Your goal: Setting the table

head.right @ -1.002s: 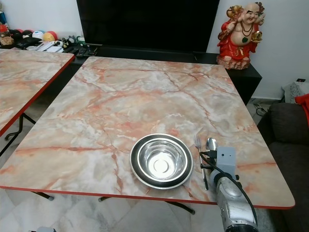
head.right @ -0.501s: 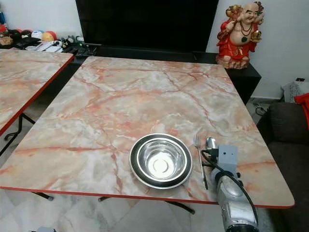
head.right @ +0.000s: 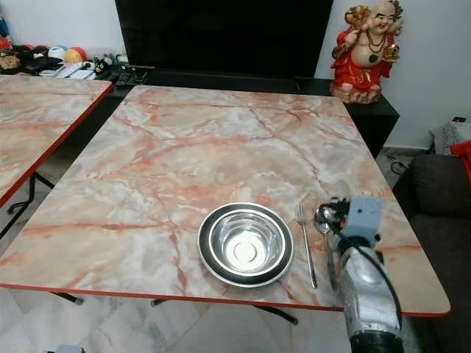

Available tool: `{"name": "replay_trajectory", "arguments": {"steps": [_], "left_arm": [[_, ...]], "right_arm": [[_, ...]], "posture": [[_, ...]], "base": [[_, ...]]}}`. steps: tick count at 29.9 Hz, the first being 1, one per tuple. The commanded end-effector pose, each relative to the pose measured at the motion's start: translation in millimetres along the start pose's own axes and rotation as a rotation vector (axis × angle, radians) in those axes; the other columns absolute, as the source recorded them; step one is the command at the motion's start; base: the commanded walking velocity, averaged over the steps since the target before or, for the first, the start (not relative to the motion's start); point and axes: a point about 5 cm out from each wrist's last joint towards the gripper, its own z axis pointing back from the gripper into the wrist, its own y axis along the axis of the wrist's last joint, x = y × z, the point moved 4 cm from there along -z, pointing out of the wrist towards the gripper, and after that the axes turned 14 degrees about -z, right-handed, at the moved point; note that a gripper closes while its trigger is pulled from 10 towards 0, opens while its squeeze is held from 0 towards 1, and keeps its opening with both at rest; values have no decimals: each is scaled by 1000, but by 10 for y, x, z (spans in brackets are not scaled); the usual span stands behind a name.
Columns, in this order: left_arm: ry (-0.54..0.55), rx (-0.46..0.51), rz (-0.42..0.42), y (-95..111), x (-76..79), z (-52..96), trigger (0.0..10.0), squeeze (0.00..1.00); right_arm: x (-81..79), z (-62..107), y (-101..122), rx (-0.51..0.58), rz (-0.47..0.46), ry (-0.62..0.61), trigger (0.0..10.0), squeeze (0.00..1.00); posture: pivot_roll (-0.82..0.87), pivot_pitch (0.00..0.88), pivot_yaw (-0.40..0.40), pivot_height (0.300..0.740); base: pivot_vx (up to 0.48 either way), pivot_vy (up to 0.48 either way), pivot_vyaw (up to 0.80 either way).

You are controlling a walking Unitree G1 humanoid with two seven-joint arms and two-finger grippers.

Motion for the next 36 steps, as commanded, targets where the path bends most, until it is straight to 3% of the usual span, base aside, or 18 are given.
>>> {"name": "replay_trajectory", "arguments": {"steps": [1, 19, 26, 36], "left_arm": [[-10, -24, -1, -60, 5, 17, 10000, 0], [-12, -34, 17, -106, 34, 31, 10000, 0], [-14, -36, 15, -99, 38, 25, 10000, 0], [-18, -38, 17, -117, 63, 30, 10000, 0]], "right_arm": [[6, -10, 118, 48, -4, 8, 10000, 0], [0, 36, 198, 128, -36, 19, 10000, 0], [-92, 39, 169, 118, 44, 70, 10000, 0], [-115, 25, 251, 163, -23, 80, 10000, 0]], "posture": [[76, 57, -21, 740], [69, 19, -19, 740], [74, 3, -23, 740], [76, 0, -27, 740]], "base": [[0, 0, 0], [0, 0, 0], [0, 441, 229], [0, 480, 160]]}}
